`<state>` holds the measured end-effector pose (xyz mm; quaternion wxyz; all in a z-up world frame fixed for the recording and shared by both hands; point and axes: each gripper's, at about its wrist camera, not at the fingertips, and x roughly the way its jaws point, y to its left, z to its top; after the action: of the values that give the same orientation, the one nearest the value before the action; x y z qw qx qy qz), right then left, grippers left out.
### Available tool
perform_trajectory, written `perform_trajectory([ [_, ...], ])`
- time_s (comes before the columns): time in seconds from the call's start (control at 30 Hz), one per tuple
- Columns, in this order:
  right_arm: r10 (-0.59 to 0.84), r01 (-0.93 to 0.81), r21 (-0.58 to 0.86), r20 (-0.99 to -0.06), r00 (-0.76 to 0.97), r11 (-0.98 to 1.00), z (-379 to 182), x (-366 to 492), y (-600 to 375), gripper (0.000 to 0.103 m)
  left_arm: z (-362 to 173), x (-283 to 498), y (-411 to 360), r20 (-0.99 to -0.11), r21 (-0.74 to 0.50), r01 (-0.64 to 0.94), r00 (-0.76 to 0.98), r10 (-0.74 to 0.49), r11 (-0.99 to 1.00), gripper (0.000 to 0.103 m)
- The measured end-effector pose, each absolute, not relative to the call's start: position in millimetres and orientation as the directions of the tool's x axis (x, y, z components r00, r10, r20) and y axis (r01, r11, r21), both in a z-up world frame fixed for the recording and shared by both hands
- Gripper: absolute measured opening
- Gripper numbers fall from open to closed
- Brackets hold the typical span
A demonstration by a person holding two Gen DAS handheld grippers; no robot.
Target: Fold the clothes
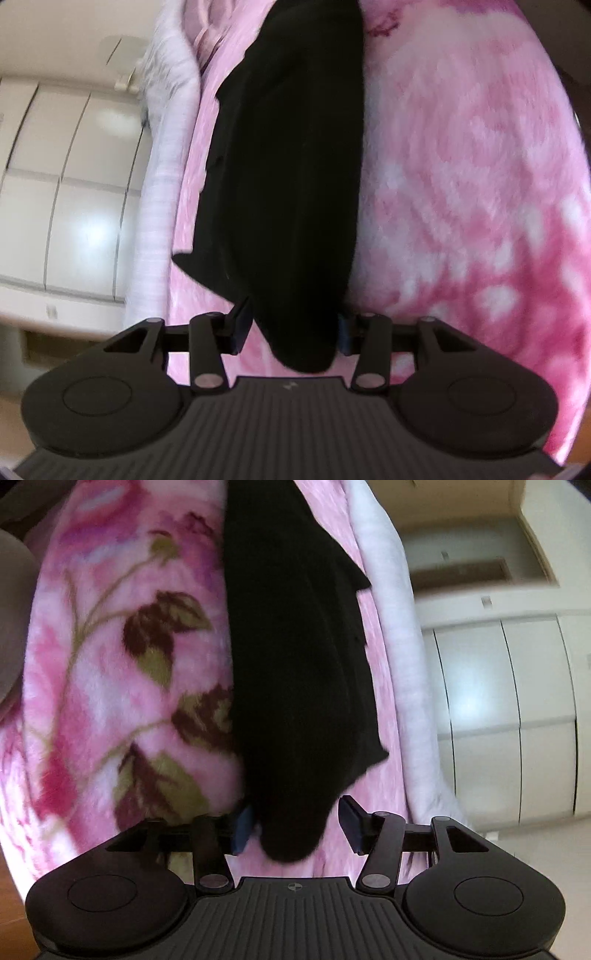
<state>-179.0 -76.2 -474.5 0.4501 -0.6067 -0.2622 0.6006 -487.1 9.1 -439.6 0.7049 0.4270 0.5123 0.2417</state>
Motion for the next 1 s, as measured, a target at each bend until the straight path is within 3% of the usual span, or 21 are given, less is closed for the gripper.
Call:
perform_trajectory([
  [0.07,0.858,-0.225,-0.857,-0.497,0.126,-0.464,-477,-173,-67,0.036,-443,-487,13,-0.52,0.85,0.141,0.382,0.764,0.508,0.035],
  [0.13,0.857,-0.204,-0.859,-0.499,0.13,-0.47,-481,-174,-61,0.013,-445,-489,18,-0.543,0.836,0.175,0.395,0.741,0.519,0.022],
  [0.53,0.81,-0.28,-0.793,-0.581,0.079,-0.542,-439,-180,-62,0.008,-405,-494,28,-0.676,0.709,0.12,0.399,0.62,0.695,0.009],
  [1.0,0.666,-0.428,-0.604,-0.746,0.006,-0.672,-389,-201,-190,0.008,-349,-539,-109,-0.752,0.569,0.038,0.428,0.501,0.821,0.009],
])
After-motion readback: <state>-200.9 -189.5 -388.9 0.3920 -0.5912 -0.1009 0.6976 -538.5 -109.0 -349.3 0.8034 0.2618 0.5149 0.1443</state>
